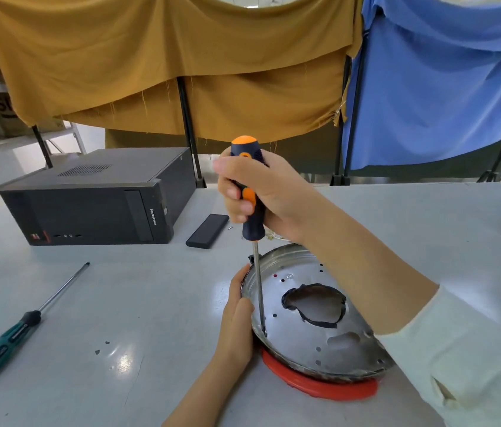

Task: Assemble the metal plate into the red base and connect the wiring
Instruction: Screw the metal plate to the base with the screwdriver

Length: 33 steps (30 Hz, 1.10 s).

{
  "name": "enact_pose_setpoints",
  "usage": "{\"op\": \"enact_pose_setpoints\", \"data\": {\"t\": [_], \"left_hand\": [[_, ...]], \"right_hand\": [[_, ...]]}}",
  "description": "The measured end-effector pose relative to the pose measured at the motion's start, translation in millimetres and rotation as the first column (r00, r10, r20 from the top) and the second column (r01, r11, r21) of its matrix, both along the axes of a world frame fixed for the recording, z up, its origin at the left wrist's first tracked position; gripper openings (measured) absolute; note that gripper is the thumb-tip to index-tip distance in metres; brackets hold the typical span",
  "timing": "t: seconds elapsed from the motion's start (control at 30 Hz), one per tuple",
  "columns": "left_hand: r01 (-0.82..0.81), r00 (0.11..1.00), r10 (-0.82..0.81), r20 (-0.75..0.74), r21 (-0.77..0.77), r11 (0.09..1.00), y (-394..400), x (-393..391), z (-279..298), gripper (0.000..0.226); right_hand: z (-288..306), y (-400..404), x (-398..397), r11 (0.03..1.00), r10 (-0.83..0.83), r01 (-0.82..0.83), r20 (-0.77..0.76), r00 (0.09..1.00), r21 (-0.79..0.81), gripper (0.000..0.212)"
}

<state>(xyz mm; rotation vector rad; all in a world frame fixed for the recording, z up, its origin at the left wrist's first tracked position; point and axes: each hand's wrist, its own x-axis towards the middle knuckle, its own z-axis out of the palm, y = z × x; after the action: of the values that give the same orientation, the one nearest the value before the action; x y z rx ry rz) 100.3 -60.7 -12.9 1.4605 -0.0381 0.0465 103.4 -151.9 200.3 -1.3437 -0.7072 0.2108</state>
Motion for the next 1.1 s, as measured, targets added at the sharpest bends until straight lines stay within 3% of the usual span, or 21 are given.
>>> {"op": "enact_pose_setpoints", "data": {"t": [0.07, 0.13, 0.2, 0.3, 0.4, 0.5, 0.57, 0.63, 0.7, 0.77, 0.83, 0.9, 0.97, 1.03, 1.1], "left_hand": [[-0.005, 1.000, 0.005, -0.022, -0.019, 1.000, -0.6, 1.0, -0.1, 0.048], [0.001, 1.000, -0.001, -0.022, -0.024, 1.000, -0.6, 1.2, -0.7, 0.052], [-0.006, 1.000, 0.005, -0.026, -0.019, 1.000, -0.1, 1.5, -0.8, 0.053], [-0.009, 1.000, 0.009, -0.017, -0.004, 1.000, -0.3, 2.3, 0.2, 0.052], [-0.013, 1.000, 0.013, -0.024, -0.016, 1.000, -1.2, 0.4, 1.9, 0.050], [-0.021, 0.999, 0.020, -0.034, -0.016, 1.000, -1.9, 0.3, 2.3, 0.048], [-0.025, 0.999, 0.024, -0.032, -0.011, 1.000, -2.2, 0.6, 1.6, 0.050], [-0.030, 0.999, 0.030, -0.036, -0.013, 0.999, -1.8, 0.6, 0.6, 0.050], [-0.019, 0.999, 0.019, -0.031, -0.003, 1.000, -0.7, 1.3, -0.2, 0.050], [-0.012, 1.000, 0.012, -0.022, 0.010, 1.000, 0.2, 2.6, -2.3, 0.052], [-0.011, 1.000, 0.011, -0.010, 0.021, 1.000, 0.0, 2.1, -2.7, 0.053], [-0.016, 1.000, 0.016, -0.008, 0.021, 1.000, -0.2, 0.9, -2.2, 0.051], [-0.016, 1.000, 0.016, -0.022, 0.004, 1.000, -0.7, 0.7, -1.0, 0.050], [-0.014, 0.999, 0.014, -0.043, -0.013, 1.000, -1.7, 1.2, 0.0, 0.052], [-0.019, 0.999, 0.018, -0.051, -0.023, 1.000, -2.0, 0.5, 1.1, 0.055]], "right_hand": [[-7.8, 4.4, -1.1, 0.949, -0.311, 0.308, 0.048, 0.949, 0.064, 0.025], [-8.9, 1.8, -0.7, 0.901, -0.432, 0.427, 0.067, 0.899, 0.080, 0.019], [-2.4, -5.4, 1.5, 0.954, -0.301, 0.301, 0.048, 0.952, 0.013, 0.008], [6.9, -14.5, 3.8, 0.996, 0.092, -0.093, -0.070, 0.993, -0.007, 0.007], [7.3, -11.2, 2.7, 0.987, 0.155, -0.149, -0.104, 0.982, 0.063, 0.025], [-2.4, 0.0, 0.7, 0.982, -0.161, 0.168, -0.072, 0.984, 0.090, 0.029], [-9.9, 6.4, -4.3, 0.875, -0.467, 0.464, -0.013, 0.884, 0.133, 0.029], [-12.2, 6.1, -6.4, 0.815, -0.571, 0.560, 0.043, 0.820, 0.147, 0.029], [-6.1, 0.2, -6.5, 0.910, -0.411, 0.406, 0.063, 0.909, 0.083, 0.018], [3.7, -9.1, -2.9, 0.996, -0.078, 0.079, 0.021, 0.997, -0.043, 0.007], [10.8, -15.7, -0.4, 0.966, 0.215, -0.217, -0.033, 0.976, -0.138, 0.006], [12.7, -13.7, -0.3, 0.938, 0.313, -0.316, -0.044, 0.949, -0.140, 0.013], [10.2, -6.7, 0.8, 0.969, 0.215, -0.219, -0.046, 0.976, -0.118, 0.022], [1.6, 2.2, 0.8, 0.996, -0.059, 0.059, -0.003, 0.998, -0.074, 0.027], [-7.2, 7.2, -0.7, 0.920, -0.391, 0.392, 0.053, 0.919, 0.006, 0.027]]}}
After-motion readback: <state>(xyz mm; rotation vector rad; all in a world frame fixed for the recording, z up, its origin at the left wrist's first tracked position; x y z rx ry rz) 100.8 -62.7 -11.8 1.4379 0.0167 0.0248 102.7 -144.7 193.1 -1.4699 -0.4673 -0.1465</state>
